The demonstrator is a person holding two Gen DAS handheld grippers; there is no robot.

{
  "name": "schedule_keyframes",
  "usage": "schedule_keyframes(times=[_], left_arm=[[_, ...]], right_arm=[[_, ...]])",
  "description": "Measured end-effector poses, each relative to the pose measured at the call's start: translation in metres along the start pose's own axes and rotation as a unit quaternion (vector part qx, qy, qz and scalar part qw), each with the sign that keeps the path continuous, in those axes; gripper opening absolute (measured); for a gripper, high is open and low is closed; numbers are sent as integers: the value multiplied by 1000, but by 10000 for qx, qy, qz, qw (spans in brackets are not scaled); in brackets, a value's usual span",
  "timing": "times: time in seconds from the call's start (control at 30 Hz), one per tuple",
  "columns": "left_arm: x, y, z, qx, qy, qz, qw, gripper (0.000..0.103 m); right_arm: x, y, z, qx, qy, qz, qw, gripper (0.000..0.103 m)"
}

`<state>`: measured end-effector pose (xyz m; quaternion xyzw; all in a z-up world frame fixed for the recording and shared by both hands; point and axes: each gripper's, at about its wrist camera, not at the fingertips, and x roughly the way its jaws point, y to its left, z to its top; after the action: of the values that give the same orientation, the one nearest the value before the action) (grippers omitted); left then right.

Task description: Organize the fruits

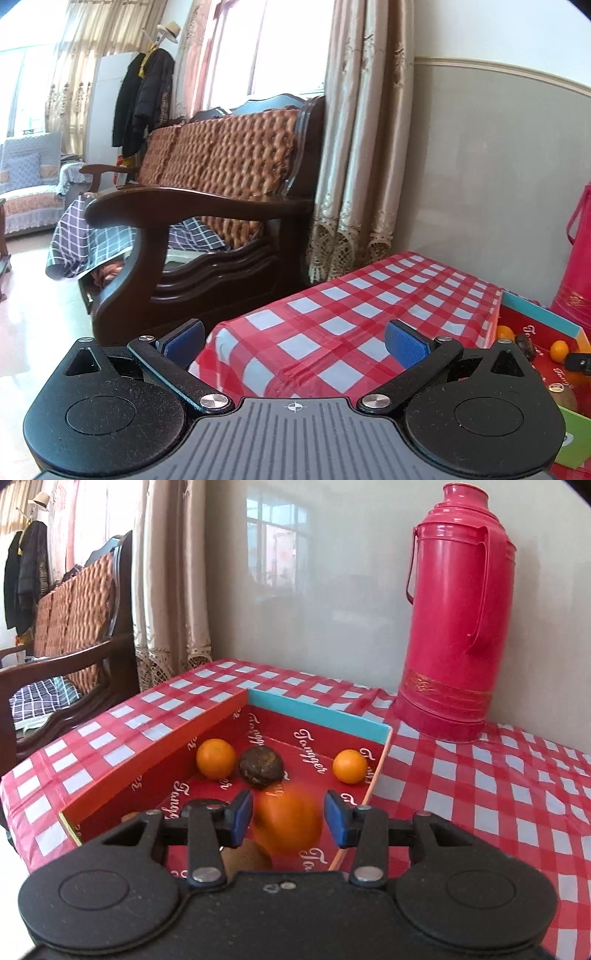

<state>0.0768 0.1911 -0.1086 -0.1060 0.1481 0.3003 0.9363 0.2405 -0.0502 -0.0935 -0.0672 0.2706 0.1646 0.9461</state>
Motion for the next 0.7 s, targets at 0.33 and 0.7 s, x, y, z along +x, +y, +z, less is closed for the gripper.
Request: schedule_keyframes(times=[0.33, 0.7], left_arm=[[-2, -39, -1, 476, -62, -613, 9970, 103], [-84, -99, 54, 1148, -406, -1928, 9737, 103]], right_arm=[[-55, -16, 4, 268, -368, -323, 9984, 71], [-194, -43, -9, 852, -877, -908, 9883, 97]])
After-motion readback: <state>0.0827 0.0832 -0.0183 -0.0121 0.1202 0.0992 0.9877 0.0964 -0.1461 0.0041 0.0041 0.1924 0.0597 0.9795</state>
